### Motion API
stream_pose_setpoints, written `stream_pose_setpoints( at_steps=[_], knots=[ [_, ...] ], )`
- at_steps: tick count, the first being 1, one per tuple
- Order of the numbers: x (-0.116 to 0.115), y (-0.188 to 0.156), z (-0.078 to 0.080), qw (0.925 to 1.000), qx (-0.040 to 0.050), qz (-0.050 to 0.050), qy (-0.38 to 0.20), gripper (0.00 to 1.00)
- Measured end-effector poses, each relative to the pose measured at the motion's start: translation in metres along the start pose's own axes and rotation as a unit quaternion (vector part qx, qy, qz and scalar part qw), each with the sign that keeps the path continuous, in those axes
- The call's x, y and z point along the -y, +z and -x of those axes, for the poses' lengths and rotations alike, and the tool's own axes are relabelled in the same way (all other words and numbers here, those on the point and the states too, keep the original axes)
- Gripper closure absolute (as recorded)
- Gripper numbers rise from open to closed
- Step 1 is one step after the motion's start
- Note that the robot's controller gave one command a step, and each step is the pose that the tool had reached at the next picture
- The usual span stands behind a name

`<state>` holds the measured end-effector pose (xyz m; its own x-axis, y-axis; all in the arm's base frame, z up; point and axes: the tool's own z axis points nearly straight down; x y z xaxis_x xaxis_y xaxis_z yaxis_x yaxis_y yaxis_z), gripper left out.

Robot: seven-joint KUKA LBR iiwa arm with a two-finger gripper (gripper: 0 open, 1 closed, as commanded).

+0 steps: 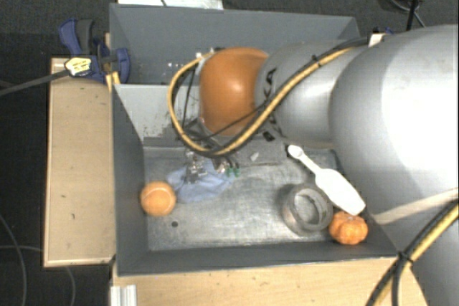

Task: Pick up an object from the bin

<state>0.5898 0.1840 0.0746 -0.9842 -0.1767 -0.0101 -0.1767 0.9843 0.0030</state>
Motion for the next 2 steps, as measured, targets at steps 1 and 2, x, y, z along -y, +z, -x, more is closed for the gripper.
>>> stream_pose_setpoints(
  at_steps=[1, 2],
  knots=[
    [0.000, 0.000, 0.000, 1.0000, 0.0000, 0.000, 0.001, 1.00],
    [0.007, -0.128, -0.006, 0.9999, -0.0036, -0.001, 0.012, 1.00]
  ],
)
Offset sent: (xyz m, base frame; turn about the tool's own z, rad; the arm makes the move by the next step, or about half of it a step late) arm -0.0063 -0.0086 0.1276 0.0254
